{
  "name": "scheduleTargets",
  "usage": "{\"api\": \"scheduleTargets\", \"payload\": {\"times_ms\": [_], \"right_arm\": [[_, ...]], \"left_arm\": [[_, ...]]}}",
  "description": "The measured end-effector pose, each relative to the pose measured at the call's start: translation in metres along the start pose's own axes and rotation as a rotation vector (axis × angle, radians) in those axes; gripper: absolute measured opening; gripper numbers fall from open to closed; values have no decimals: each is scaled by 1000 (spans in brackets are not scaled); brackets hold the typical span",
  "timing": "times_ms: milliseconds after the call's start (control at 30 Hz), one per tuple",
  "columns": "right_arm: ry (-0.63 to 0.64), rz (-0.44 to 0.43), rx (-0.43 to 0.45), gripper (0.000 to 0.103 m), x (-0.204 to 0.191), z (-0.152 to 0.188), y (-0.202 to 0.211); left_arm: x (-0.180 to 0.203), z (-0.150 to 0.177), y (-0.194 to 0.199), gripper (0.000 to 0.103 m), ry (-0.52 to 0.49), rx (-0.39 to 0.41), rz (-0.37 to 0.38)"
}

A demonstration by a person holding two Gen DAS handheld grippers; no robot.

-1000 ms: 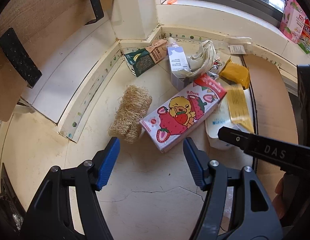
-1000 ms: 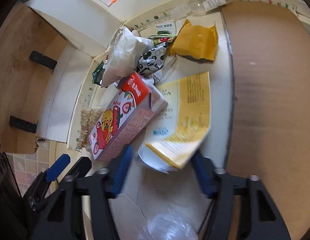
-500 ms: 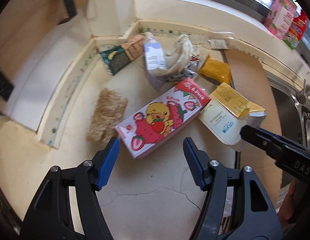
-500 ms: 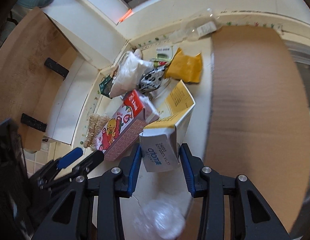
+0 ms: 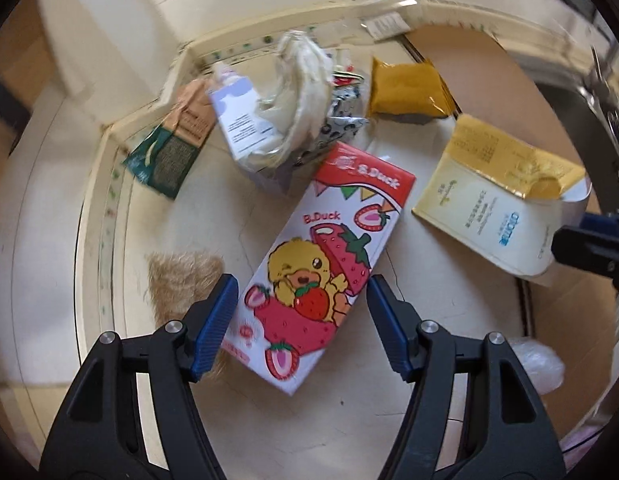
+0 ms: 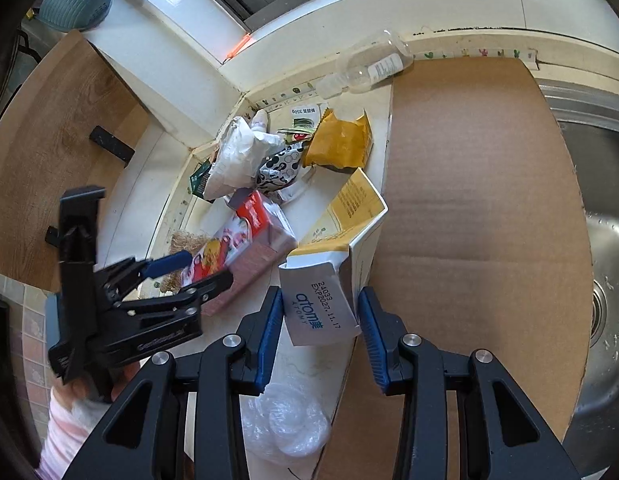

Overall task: Collect trash
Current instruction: 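Grasp the pink B.Duck carton with the left tool while the right holds its carton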

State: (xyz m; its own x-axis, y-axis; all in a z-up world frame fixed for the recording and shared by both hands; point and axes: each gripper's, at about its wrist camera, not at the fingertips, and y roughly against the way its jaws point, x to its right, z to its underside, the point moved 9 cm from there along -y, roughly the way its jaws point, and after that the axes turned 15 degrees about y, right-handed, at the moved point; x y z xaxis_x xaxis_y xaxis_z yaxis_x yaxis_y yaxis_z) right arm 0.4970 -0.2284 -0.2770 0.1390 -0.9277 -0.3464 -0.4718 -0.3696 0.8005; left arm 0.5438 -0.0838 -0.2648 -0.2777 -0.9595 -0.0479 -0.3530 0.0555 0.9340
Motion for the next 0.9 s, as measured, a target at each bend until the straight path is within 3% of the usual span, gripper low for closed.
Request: {"api": "scheduleTargets", "payload": {"times_ms": [167,433,500,567,700,767,867,900], "right_arm": [[-10,-6,-15,38,4,7,-4],[-16,-5,-41,43,9,13,-8],[-23,9,-29,66,11,11,-7],[-44,18,-10,79,14,9,-4],[-94,24,-10,80,21,3,-10],[-128,17,-26,74,24,3,-18],[-150,-5,-63,39,24,7,-29],[-152,-11,-56,37,23,8,-29]], "left_arm": [[6,-2,-17,67,-46,-62,22],[7,-2,-24,66,-26,-98,36],[7,0,-21,63,-19,-94,44],[7,-1,-21,59,-22,-93,37],[7,4,-16,58,-16,-78,24],[10,7,-14,54,-6,-70,30],[6,8,-4,53,16,-54,39],[6,9,-1,53,22,-49,41]]}}
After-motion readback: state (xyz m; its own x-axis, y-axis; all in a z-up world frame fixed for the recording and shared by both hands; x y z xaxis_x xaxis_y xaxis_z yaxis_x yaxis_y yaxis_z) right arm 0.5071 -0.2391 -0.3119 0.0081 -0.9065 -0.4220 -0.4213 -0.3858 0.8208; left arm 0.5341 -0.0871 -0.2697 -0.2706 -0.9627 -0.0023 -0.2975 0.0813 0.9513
